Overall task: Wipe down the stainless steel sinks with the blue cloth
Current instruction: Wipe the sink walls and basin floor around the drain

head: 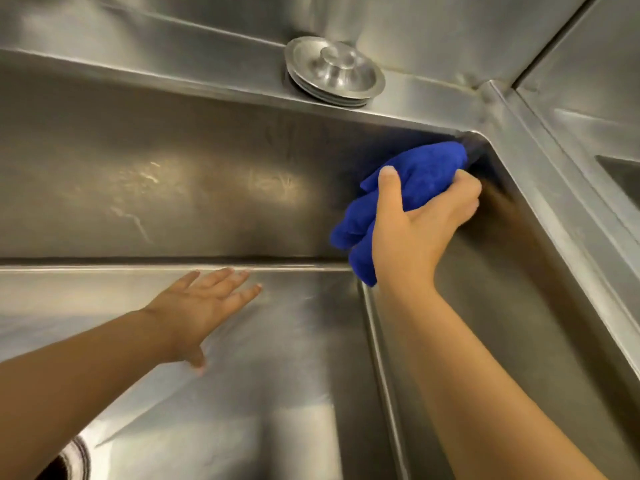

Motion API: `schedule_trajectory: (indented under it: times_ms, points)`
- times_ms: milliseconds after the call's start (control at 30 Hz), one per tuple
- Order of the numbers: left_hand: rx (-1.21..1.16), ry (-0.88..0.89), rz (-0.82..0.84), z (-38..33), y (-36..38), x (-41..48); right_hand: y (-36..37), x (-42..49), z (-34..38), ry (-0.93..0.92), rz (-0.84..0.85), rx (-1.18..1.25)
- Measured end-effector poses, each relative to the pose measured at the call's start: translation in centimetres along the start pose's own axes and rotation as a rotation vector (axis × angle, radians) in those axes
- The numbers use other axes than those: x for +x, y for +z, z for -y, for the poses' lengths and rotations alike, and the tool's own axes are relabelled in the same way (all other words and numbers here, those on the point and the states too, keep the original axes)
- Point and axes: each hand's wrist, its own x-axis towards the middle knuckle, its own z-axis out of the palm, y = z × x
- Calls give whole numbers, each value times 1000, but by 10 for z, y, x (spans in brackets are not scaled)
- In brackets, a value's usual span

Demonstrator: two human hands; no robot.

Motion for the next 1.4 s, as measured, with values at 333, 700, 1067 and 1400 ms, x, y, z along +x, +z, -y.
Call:
schedule_trajectory:
  times_ms: [333, 700, 1067, 1400]
  points:
    - [113, 85, 87, -1, 11, 25, 24, -8, -42, -238, -47, -188]
    - [80, 108, 125, 0, 28, 34, 4, 13, -22, -408, -73, -234]
    - [105, 95, 105, 0, 34, 36, 26, -33, -88, -80, 106, -288]
    - [121, 106, 109, -1, 33, 35, 29, -25, -82, -358, 63, -302]
